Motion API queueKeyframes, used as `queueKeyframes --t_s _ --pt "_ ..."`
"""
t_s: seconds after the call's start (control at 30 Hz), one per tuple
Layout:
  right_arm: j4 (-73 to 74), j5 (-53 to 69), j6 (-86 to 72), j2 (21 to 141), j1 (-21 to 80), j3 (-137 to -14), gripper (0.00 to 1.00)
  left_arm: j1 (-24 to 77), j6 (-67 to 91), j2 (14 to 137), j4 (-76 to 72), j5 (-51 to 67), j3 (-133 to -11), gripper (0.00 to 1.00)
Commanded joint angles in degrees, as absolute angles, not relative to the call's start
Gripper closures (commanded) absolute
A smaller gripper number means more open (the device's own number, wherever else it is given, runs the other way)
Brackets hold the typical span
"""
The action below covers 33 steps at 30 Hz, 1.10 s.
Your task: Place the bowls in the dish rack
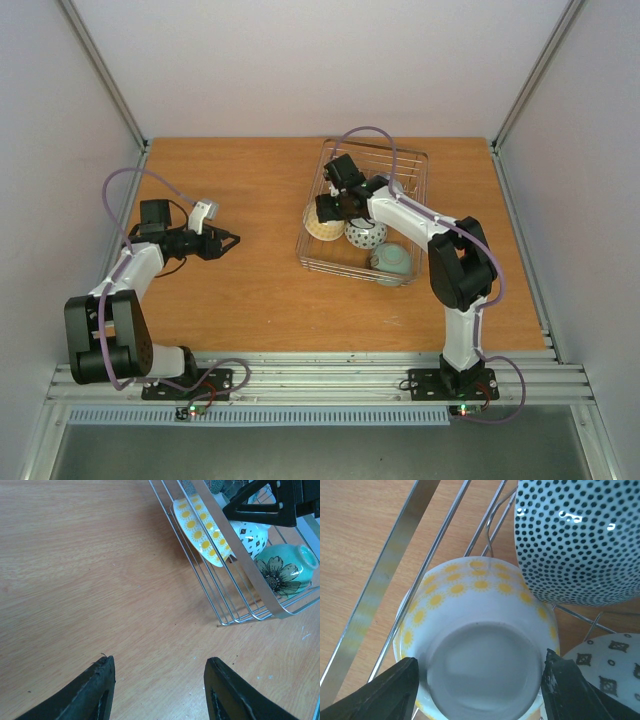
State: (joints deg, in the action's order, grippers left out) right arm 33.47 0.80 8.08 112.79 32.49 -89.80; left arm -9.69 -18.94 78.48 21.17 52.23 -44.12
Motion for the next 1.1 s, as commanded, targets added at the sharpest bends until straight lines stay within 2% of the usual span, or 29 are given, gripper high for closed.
queueKeyframes --t_s 0.0,1.07 --pt "32.6 -2.6 7.9 114.7 31.2 -91.0 0.34 -10.1 -20.3 78.9 20.7 52.6 -44.1 0.5" --pt "32.9 2.6 7.3 115.4 31.2 -87.4 0.35 -10.1 -20.2 79.1 20.7 52.3 -44.2 0.5"
